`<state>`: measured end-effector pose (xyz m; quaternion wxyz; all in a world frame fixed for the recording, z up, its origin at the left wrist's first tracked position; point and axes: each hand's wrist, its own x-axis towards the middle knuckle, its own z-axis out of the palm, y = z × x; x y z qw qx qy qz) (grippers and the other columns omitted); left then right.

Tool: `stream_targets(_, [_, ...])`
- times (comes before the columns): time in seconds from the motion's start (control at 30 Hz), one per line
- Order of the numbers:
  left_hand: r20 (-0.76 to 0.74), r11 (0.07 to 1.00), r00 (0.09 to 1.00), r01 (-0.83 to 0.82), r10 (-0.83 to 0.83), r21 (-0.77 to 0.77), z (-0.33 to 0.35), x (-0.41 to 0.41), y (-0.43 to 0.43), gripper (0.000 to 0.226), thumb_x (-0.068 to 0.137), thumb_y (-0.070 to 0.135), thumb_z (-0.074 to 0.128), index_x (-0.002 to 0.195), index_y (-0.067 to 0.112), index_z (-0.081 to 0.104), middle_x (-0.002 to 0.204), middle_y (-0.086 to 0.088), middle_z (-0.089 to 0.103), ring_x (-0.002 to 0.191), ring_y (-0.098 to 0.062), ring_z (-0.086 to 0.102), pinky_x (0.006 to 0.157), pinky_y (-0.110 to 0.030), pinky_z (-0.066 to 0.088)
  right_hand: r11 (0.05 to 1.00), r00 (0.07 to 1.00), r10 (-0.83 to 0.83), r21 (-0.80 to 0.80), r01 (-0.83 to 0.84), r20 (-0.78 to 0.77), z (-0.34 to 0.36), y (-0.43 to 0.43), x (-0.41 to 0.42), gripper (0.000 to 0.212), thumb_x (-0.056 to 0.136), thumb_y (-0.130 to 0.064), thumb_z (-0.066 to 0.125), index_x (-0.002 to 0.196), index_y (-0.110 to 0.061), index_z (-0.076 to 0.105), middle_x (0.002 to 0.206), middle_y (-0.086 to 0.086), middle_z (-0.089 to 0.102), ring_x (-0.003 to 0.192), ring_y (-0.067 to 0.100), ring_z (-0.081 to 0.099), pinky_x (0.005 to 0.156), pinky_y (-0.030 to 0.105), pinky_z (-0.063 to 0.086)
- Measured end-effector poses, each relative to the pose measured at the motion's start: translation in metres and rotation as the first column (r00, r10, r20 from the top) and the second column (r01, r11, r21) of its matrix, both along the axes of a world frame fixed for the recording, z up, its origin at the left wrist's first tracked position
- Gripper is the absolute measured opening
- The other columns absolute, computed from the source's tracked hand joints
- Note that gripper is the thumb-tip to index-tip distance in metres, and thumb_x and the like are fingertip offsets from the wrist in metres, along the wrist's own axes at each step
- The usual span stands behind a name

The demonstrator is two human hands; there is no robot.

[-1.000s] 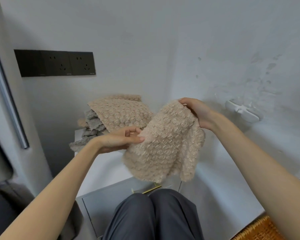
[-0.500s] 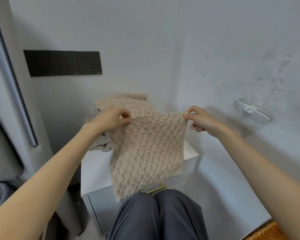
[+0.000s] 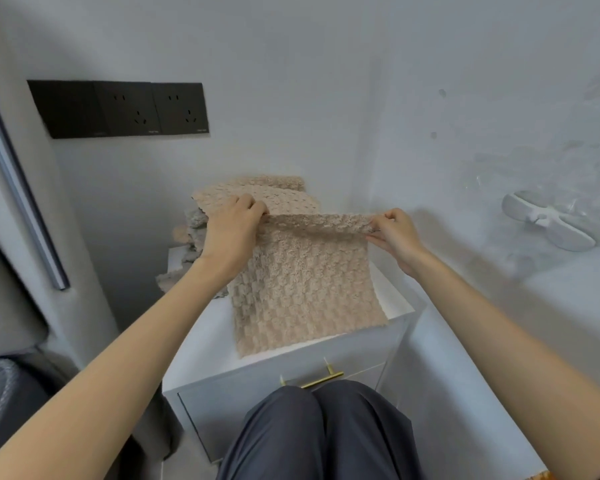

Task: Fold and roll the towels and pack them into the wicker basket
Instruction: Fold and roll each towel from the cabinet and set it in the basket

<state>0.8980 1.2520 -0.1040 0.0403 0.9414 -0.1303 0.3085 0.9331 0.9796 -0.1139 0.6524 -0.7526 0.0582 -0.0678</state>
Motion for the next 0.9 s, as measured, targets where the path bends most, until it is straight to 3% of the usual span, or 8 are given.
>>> stream_targets(0.1, [0.051,1.000,0.999,0.015,-0.016,0.024,-0.018,-0.007,0.006,0.019,0.095,0.003,0.048,0.108,0.007,0.062,0.105,-0.010,0.060,0.096,-0.031,0.050,0.079,-0.037,0.033,0.999,0.999,0.004,-0.051,-0.006,-0.032,-0.020,-0.005,-0.001,0.009,0.093,-0.007,0.047,0.086,-0.010,0.045,0.088,0.008,0.048,0.090,0.023,0.055,0.092,0.037,0.053])
stream_targets(0.3, [-0.034,0.975,0.974,0.223,-0.223,0.001,-0.054,-0.035,0.011,0.011,0.092,0.010,0.050,0.100,0.013,0.058,0.097,-0.002,0.060,0.090,-0.025,0.052,0.076,-0.032,0.032,0.987,0.984,0.019,-0.154,-0.047,-0.179,-0.056,-0.017,-0.021,0.009,0.095,-0.007,0.042,0.089,-0.008,0.048,0.099,0.015,0.060,0.087,0.025,0.070,0.081,0.035,0.057])
stream_targets(0.43, [-0.221,0.934,0.909,0.358,-0.353,-0.019,-0.077,-0.056,0.013,0.013,0.087,0.009,0.056,0.098,0.013,0.062,0.093,0.000,0.061,0.087,-0.021,0.055,0.073,-0.030,0.042,0.976,0.971,-0.009,-0.214,-0.043,-0.238,-0.080,-0.022,-0.039,0.019,0.094,-0.004,0.044,0.077,-0.011,0.049,0.085,0.009,0.062,0.076,0.023,0.069,0.073,0.031,0.058])
stream_targets(0.6, [-0.395,0.942,0.859,0.328,-0.326,-0.066,-0.103,-0.076,0.013,0.024,0.087,0.014,0.054,0.109,0.019,0.063,0.104,0.005,0.062,0.096,-0.016,0.056,0.072,-0.022,0.041,0.954,0.969,-0.082,-0.300,0.009,-0.233,-0.093,-0.025,-0.047,0.022,0.086,0.005,0.045,0.074,-0.010,0.055,0.074,0.006,0.061,0.078,0.025,0.067,0.085,0.035,0.055])
stream_targets(0.7, [-0.446,0.954,0.845,0.287,-0.297,-0.090,-0.105,-0.082,0.010,0.029,0.086,0.012,0.052,0.112,0.020,0.060,0.106,0.006,0.059,0.099,-0.015,0.053,0.076,-0.027,0.046,0.953,0.968,-0.072,-0.303,-0.005,-0.242,-0.090,-0.025,-0.047,0.021,0.086,0.005,0.047,0.075,-0.010,0.055,0.072,0.006,0.060,0.067,0.016,0.064,0.079,0.031,0.056])
stream_targets(0.83, [-0.479,0.953,0.824,0.264,-0.302,-0.146,-0.104,-0.083,0.012,0.031,0.084,0.007,0.052,0.111,0.017,0.061,0.107,0.003,0.058,0.100,-0.014,0.053,0.081,-0.027,0.046,0.950,0.971,-0.065,-0.311,-0.009,-0.228,-0.089,-0.027,-0.050,0.020,0.087,0.006,0.049,0.077,-0.010,0.056,0.077,0.009,0.060,0.067,0.015,0.064,0.062,0.018,0.055])
stream_targets(0.9, [-0.501,0.946,0.803,0.273,-0.323,-0.172,-0.104,-0.084,0.013,0.032,0.084,0.004,0.051,0.112,0.016,0.062,0.109,0.002,0.057,0.099,-0.013,0.053,0.083,-0.027,0.046,0.938,0.973,-0.058,-0.346,-0.024,-0.224,-0.091,-0.029,-0.051,0.022,0.086,0.007,0.046,0.081,-0.008,0.060,0.085,0.011,0.061,0.076,0.020,0.064,0.068,0.022,0.056])
